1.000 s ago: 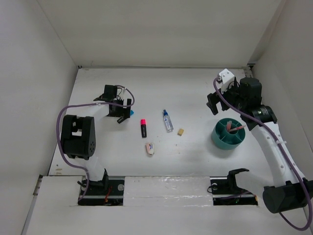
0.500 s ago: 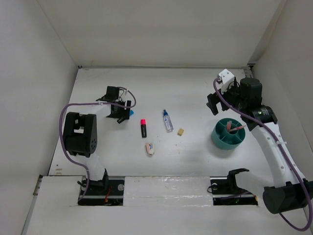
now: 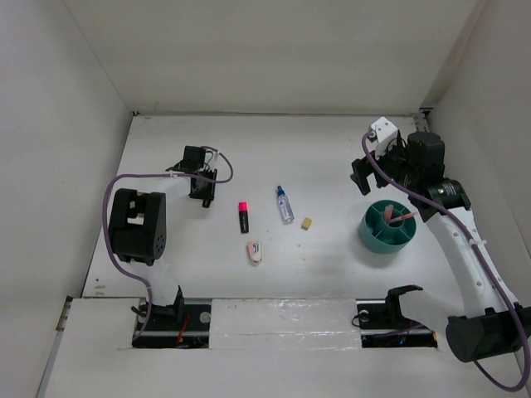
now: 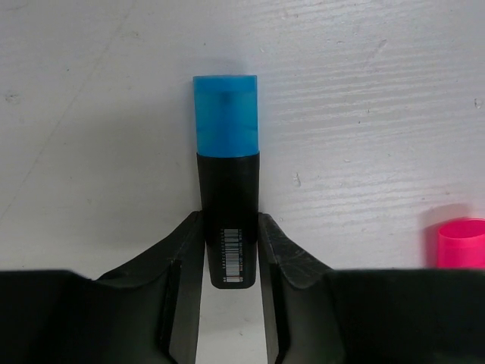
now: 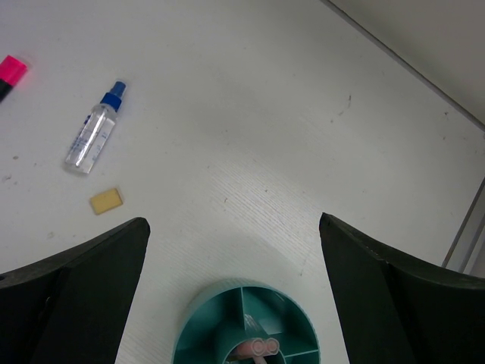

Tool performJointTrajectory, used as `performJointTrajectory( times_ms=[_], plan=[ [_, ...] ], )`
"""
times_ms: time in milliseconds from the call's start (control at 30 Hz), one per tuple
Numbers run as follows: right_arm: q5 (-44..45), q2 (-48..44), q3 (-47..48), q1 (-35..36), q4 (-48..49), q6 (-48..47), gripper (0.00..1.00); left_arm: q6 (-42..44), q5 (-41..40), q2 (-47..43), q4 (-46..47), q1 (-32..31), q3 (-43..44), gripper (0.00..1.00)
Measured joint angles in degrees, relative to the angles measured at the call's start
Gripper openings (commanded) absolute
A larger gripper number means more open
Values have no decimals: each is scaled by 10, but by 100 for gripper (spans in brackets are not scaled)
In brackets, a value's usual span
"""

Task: Sort the stationery into containers
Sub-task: Grab a piece of stationery with the left arm

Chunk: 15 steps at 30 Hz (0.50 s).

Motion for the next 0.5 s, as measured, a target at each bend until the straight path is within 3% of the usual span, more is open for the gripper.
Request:
performJointTrajectory(
  times_ms=[100,500],
  plan=[
    [0,0,0,0,0,0,100,-2,1,0,0,0,0,0],
    [-10,10,0,0,0,0,100,-47,50,43,-42,0,67,0]
  ],
)
